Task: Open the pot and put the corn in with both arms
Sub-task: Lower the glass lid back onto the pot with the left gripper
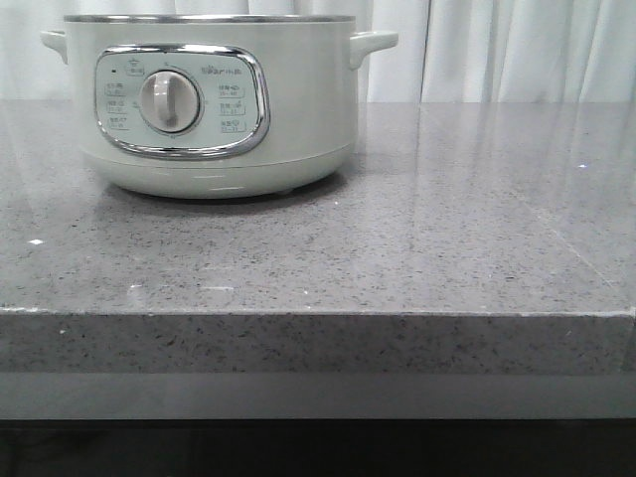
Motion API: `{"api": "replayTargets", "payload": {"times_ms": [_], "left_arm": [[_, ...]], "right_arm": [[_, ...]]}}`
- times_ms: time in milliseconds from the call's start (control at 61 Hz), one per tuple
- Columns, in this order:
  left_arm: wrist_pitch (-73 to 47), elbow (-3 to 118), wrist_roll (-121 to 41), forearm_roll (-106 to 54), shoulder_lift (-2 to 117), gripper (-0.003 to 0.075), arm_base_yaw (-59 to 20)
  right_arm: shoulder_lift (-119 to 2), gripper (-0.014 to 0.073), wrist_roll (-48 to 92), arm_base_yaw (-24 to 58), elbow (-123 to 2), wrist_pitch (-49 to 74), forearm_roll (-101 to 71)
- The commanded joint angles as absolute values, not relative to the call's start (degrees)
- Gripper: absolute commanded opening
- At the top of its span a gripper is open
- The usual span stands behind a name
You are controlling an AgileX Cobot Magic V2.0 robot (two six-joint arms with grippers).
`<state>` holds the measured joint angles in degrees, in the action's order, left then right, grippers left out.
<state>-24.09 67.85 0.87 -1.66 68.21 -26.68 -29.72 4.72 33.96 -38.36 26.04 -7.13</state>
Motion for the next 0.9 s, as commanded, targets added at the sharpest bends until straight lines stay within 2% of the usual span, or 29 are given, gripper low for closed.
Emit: {"api": "replayTargets", "payload": {"times_ms": [0,541,886], "left_arm": [[-13.87,72.87,0.88,-2.20,70.38,0.0220,-27.07],[-10.47,88.89,0.88,-2.20,88.66,0.0220,-26.82],[-9.18,90.21,0.88,-1.81,92.93,0.0220,-26.21]], "right_arm": [[-29.77,0.0540,4.94,33.83,-39.86,20.99,-7.49],[-29.77,0.0540,4.94,33.83,-39.86,20.99,-7.49],[-29.77,0.0540,4.94,33.83,-39.86,20.99,-7.49]]}}
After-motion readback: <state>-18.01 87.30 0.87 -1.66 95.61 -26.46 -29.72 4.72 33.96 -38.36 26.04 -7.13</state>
